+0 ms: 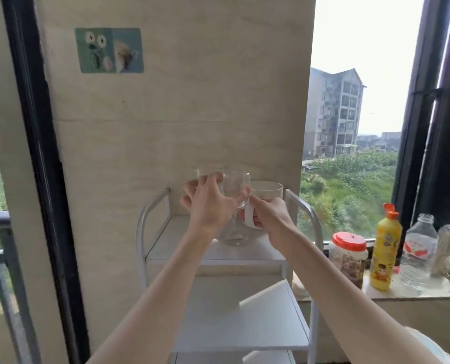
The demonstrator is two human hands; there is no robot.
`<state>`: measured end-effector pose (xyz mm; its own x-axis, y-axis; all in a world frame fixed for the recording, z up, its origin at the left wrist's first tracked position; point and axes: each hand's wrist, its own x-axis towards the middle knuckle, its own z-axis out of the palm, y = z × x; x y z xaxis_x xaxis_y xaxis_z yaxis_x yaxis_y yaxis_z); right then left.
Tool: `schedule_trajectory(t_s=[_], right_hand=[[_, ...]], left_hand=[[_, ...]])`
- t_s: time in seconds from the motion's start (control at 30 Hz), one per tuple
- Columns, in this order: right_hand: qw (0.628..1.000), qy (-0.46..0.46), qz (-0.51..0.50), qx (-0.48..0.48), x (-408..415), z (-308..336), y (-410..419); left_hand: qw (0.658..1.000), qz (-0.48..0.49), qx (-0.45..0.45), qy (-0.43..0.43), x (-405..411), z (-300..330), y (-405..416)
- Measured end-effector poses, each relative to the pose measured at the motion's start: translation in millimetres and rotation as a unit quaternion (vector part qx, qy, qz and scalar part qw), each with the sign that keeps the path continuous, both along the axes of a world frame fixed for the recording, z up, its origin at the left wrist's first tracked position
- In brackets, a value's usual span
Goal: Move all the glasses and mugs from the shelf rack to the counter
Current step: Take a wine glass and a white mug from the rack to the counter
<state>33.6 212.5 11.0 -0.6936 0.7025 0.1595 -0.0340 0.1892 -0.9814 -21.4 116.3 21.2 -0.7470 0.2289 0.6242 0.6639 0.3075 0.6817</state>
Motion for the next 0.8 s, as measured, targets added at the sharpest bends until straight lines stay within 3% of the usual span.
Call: schedule_trajectory(t_s=[0.27, 0.53, 0.67, 0.8], right_hand=[[1.0, 0.018, -0.009, 0.013, -1, -1, -3], [0.992, 0.047, -0.039, 0.107, 19, -12, -13], [0.982, 0.1, -0.05, 0.153, 50, -10, -29], [0.979, 0.168, -0.048, 0.106, 99, -11, -55]], left_hand=[[0.995, -0.061, 0.082, 0.012, 12, 5, -16], [0.972, -0.134, 0.192, -0.017, 37, 16, -48], [0.952, -0.175, 0.241, -0.071, 61, 7, -65], [0.942, -0.214, 0.243, -0.091, 97, -5, -84]])
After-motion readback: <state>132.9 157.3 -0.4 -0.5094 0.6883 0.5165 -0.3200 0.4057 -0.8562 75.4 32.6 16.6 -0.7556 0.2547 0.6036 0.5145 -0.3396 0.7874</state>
